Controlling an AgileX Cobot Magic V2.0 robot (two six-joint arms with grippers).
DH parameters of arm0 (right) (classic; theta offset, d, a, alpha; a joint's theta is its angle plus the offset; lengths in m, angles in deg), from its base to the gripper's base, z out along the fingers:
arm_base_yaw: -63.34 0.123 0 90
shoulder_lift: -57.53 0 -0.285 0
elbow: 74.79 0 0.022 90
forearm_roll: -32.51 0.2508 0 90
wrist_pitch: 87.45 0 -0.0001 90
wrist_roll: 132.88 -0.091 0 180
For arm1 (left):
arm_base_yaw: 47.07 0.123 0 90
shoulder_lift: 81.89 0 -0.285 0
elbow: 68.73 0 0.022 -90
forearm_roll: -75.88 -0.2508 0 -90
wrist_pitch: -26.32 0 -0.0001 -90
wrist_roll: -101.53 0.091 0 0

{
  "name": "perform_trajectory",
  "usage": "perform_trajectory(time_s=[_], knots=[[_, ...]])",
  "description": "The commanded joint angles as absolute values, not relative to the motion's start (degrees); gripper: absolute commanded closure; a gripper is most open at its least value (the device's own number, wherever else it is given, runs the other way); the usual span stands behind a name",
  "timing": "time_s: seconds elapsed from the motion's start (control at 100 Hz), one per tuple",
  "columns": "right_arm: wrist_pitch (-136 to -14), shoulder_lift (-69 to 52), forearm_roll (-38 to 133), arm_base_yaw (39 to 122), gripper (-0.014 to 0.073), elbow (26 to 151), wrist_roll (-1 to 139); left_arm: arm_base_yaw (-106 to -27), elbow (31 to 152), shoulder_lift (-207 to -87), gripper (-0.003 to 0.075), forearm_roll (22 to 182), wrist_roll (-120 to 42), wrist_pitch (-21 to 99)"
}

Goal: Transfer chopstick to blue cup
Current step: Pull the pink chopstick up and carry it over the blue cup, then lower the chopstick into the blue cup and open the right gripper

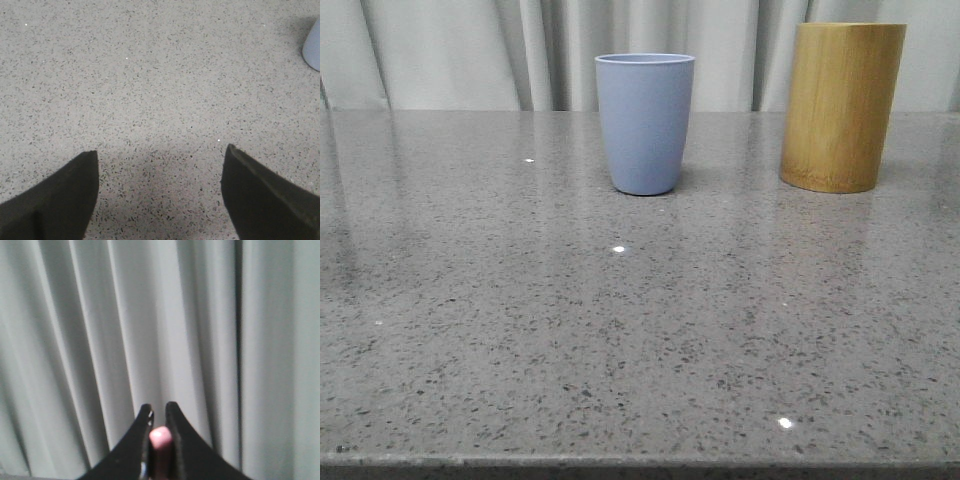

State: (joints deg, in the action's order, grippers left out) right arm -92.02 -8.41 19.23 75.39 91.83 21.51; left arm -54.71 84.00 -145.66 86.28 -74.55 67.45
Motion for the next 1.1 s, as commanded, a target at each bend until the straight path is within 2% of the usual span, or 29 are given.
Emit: perform_trajectory(time_s=[0.0,0.32,0.59,0.91,1.0,1.09], knots=[[-96.68,-8.74,19.18,78.24,0.0652,93.84,20.36,-54.58,85.64,-144.93,0.0227,87.26,-75.30,63.82],[-103.29,-19.44,17.96,86.74,0.0652,93.84,20.41,-54.58,85.64,-144.93,0.0227,87.26,-75.30,63.82],[-105.59,-27.17,17.39,87.83,0.0652,93.84,20.24,-54.58,85.64,-144.93,0.0227,87.26,-75.30,63.82],[-105.18,-28.88,17.39,88.63,0.0647,93.84,20.24,-54.58,85.64,-144.93,0.0227,87.26,-75.30,63.82],[-105.10,-28.88,17.39,88.63,0.0597,93.84,20.24,-54.58,85.64,-144.93,0.0227,87.26,-75.30,63.76],[-104.88,-28.88,17.39,88.63,0.0463,93.84,20.24,-54.58,85.64,-144.93,0.0227,87.26,-75.30,63.76]])
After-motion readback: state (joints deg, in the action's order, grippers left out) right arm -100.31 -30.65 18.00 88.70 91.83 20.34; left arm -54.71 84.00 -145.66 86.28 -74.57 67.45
